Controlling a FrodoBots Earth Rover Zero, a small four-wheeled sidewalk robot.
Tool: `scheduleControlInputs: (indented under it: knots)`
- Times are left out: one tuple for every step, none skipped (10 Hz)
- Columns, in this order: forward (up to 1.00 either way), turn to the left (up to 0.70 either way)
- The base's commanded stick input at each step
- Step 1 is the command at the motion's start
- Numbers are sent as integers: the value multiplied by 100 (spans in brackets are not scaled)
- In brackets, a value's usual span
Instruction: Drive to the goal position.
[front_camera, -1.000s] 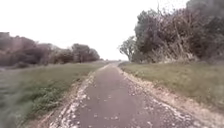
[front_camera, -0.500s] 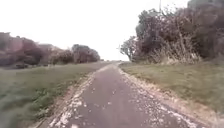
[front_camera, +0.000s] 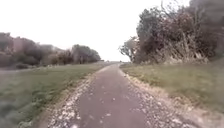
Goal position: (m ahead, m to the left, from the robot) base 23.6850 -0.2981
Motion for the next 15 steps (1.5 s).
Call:
scheduleControlInputs:
  knots:
    - [70,0]
    - [70,0]
    - [70,0]
    - [70,0]
    - [70,0]
    - [70,0]
    - [70,0]
    - [70,0]
    - [70,0]
    - [70,0]
    - [70,0]
    - [70,0]
    - [70,0]
    - [70,1]
    - [70,14]
